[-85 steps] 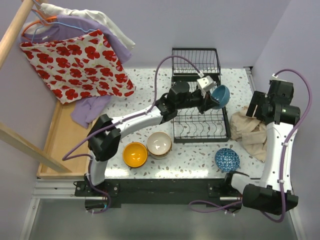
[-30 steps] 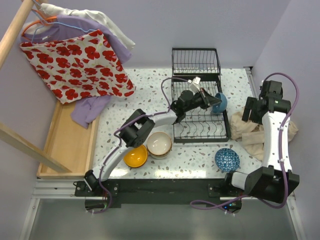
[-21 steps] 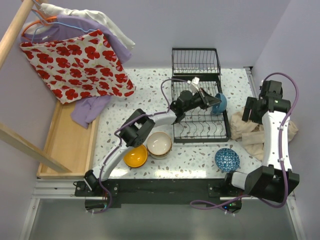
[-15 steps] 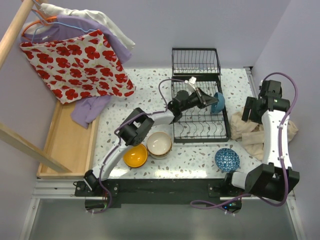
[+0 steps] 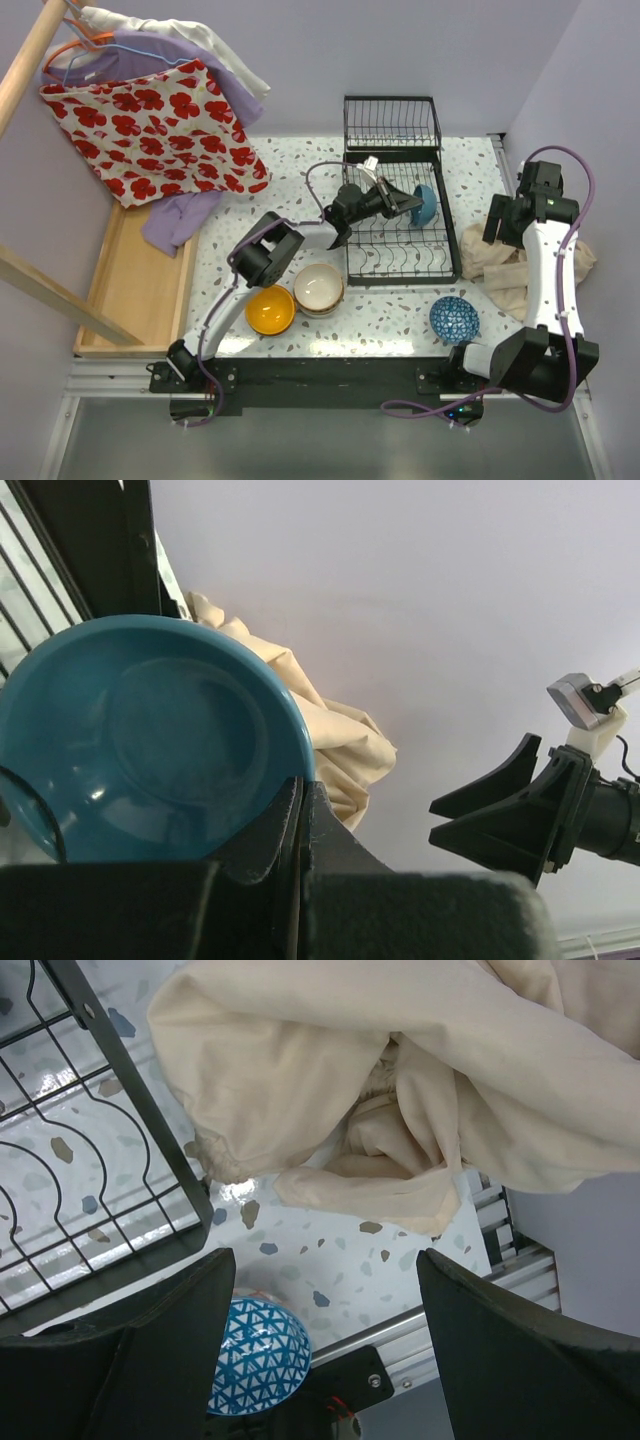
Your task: Load the bowls into the dish rack
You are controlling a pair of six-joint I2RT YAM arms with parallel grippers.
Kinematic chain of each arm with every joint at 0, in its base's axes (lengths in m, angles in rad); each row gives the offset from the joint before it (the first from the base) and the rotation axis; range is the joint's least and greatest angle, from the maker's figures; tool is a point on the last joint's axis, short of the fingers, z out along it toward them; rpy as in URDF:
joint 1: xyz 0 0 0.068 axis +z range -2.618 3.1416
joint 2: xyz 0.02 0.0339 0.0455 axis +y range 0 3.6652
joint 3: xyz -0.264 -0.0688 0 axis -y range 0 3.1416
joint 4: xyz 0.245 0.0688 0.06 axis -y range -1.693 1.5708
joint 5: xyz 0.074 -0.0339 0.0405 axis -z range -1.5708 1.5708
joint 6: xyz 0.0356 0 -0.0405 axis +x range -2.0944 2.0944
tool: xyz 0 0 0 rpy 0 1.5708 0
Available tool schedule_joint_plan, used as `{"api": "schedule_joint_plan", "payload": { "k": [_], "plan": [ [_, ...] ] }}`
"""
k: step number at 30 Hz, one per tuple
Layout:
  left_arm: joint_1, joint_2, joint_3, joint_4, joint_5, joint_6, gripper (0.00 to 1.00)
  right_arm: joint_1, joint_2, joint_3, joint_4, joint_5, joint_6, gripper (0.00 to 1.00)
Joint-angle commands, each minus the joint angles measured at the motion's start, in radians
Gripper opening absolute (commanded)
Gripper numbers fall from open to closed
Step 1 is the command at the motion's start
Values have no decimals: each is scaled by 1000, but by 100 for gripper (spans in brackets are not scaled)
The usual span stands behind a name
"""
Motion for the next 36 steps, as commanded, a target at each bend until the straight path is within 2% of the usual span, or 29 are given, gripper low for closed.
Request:
{"api": "schedule_joint_plan", "payload": {
  "k": [1,3,5,7,8,11,14,18,24,28,36],
  "plan": [
    [2,-30,-64,-20,32,16,0,-5,-8,-3,19,-2,-5,77],
    [8,-52,-95,-14,32,35,2,-4,-13,-5,19,-5,-2,77],
    [12,-79,-113,-14,44,56,16,-4,-16,-3,15,-11,0,77],
    [20,-116,-130,-17,43,98,25,-5,-22,3,8,-17,2,77],
    [23,-125,-138,-21,43,110,37,-4,-25,4,8,-17,3,78],
    [37,-157,-147,-44,47,165,52,-4,-30,12,2,-22,6,78],
    [43,-194,-149,-92,43,240,61,-4,-44,14,2,-28,11,78],
    [35,-228,-127,-159,38,343,64,-4,-65,-5,2,-36,18,78],
    [-12,-250,-19,-378,9,585,65,-5,-81,-5,-10,-39,15,79],
    [-44,-250,37,-530,-75,717,66,-4,-88,-3,-10,-40,17,79],
    [-78,-219,92,-616,-169,779,63,-4,-114,-17,-15,-51,21,79]
  ]
}}
